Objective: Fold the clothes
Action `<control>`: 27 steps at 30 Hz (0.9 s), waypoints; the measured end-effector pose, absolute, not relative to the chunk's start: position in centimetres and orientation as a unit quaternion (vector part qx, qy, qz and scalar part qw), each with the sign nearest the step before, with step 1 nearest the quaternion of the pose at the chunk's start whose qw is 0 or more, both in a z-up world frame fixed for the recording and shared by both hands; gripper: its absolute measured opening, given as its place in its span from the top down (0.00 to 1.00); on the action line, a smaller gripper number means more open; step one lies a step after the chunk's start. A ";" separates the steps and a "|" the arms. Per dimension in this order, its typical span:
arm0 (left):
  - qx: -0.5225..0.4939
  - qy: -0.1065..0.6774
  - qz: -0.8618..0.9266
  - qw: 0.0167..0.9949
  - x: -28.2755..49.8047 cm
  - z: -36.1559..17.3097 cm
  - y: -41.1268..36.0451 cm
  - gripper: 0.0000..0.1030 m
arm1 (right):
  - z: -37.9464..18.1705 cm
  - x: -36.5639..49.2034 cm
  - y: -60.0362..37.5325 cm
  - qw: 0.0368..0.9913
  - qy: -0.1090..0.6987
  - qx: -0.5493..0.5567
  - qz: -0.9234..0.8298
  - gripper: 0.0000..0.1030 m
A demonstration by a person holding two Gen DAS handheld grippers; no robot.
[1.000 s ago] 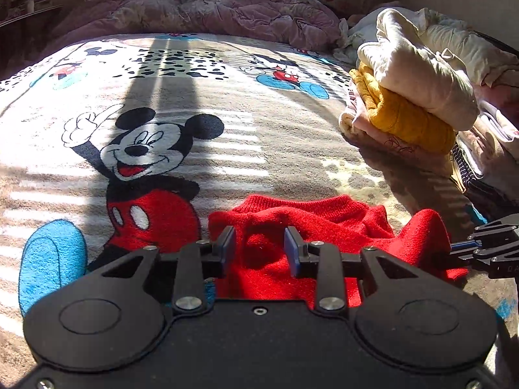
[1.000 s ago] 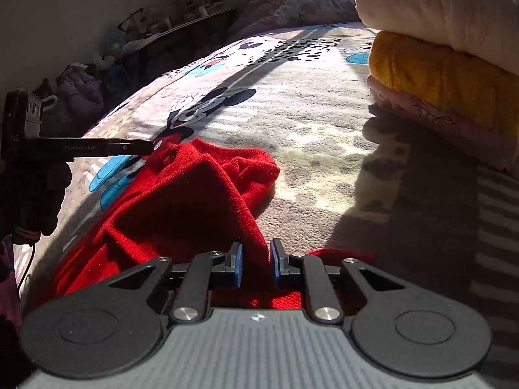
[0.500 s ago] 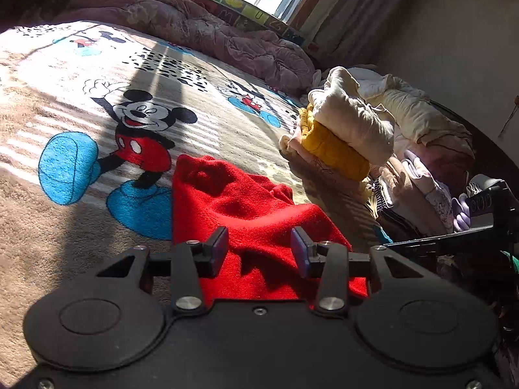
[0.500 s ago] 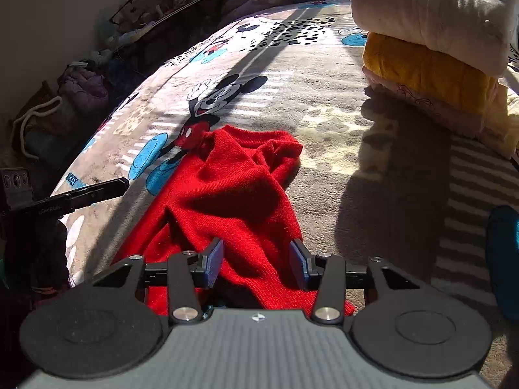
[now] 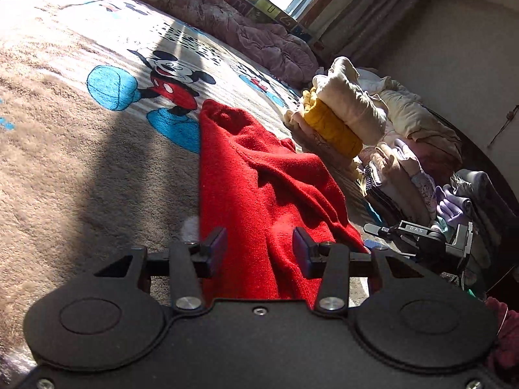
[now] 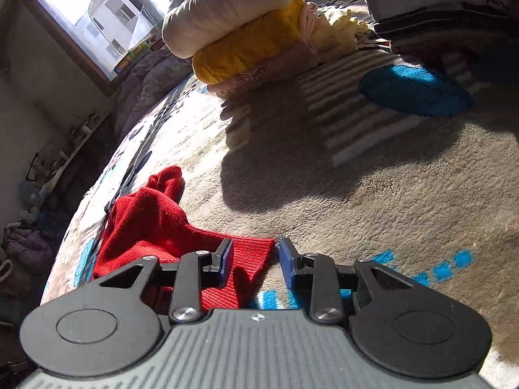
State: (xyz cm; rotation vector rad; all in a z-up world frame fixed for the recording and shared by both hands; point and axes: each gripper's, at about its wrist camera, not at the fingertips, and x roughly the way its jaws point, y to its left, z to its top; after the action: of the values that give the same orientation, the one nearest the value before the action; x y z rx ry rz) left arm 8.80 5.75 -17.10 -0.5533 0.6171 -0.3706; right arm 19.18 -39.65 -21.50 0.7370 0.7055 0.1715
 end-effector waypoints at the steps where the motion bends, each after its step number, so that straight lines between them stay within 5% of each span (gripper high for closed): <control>1: -0.270 0.295 -0.182 0.898 8.8 -17.1 5.9 0.58 | -22.0 18.6 -39.8 0.860 0.332 0.379 0.084 0.49; 8: -0.282 0.278 -0.199 0.896 8.9 -16.8 6.5 0.58 | -23.3 19.5 -39.1 0.839 0.338 0.412 0.111 0.55; 12: -0.284 0.263 -0.205 0.899 9.0 -16.3 6.7 0.57 | -24.4 19.1 -39.4 0.834 0.332 0.435 0.073 0.97; 19: -0.313 0.250 -0.212 0.891 9.6 -16.6 8.3 0.52 | -19.9 15.7 -38.1 0.865 0.232 0.433 0.103 0.95; 27: -0.411 0.221 -0.211 0.859 11.3 -17.1 11.3 0.50 | -9.6 13.2 -30.5 0.928 0.164 0.211 0.258 0.95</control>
State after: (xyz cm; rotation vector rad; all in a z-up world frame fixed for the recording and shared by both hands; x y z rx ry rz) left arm 11.32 11.29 -17.05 -0.8633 0.4646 -0.4432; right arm 13.23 -30.47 -9.58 0.4323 0.3363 0.5294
